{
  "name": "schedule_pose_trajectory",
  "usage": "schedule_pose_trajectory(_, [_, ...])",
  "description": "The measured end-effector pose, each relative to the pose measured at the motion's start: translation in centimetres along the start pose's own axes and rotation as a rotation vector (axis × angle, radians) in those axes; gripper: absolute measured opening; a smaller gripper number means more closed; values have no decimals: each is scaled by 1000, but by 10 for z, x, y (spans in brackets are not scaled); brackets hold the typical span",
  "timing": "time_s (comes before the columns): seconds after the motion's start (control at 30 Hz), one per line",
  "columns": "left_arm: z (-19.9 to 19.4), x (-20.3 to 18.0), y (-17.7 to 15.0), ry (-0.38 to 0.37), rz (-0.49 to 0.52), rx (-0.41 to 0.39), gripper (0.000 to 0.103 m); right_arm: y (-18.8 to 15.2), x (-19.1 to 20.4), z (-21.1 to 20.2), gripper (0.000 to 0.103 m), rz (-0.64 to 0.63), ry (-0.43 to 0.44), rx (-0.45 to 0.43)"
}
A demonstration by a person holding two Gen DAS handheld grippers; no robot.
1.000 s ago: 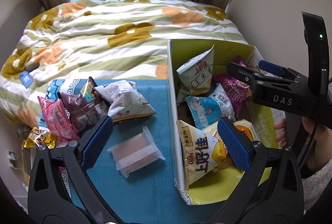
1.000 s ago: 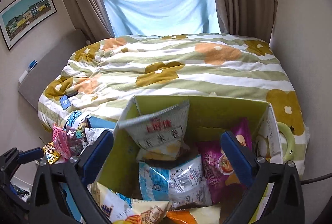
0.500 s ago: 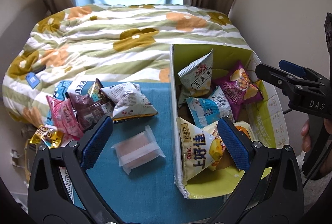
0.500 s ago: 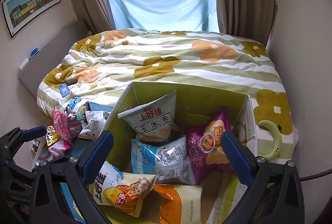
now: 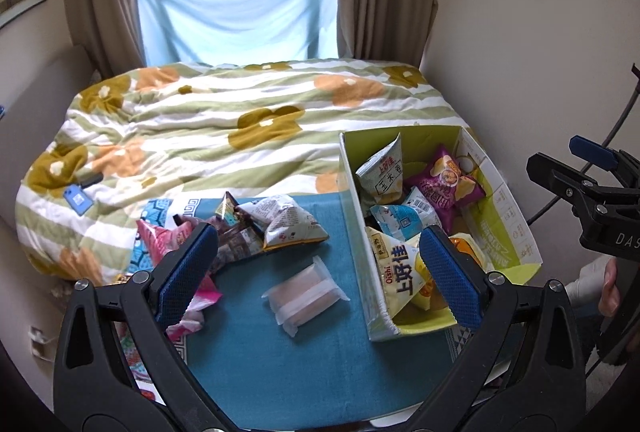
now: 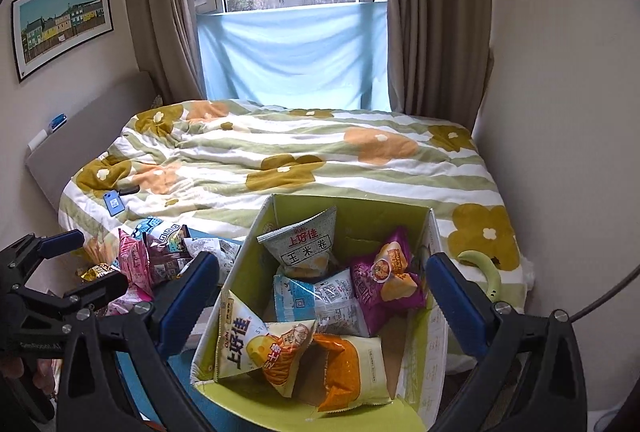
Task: Organize snacks
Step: 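Withdraw both tools from the box back over the table, then grasp the gold Pillow bag with left tool while right grasps pink-white bag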
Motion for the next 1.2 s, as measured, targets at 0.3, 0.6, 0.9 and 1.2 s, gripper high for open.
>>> schedule_pose_trajectory(0.3, [-54, 72, -26, -46, 2, -22, 100, -24, 66, -58, 103, 80, -104, -27])
schedule_pose_trajectory(0.6, [-95, 155, -41, -21, 22, -48, 100, -30, 140, -74, 103, 115, -99, -40])
schedule_pose_trajectory(0.9, [-86, 232, -47, 14, 6, -15, 100, -30, 211, -55, 103, 112, -39, -25])
schedule_pose_trajectory(1.2, [-12, 286, -60, 85, -75, 89, 100, -30, 251, 23, 103, 88, 64, 28])
Point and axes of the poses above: each gripper's, at about its wrist camera, not at the fingertips, and z roughly the way its jaws point, x to its left, y to its top, the point moved 5 cm from there along z, roughly the way its jaws point, and after that the axes turned 15 degrees about -z, right-handed, at the moved point
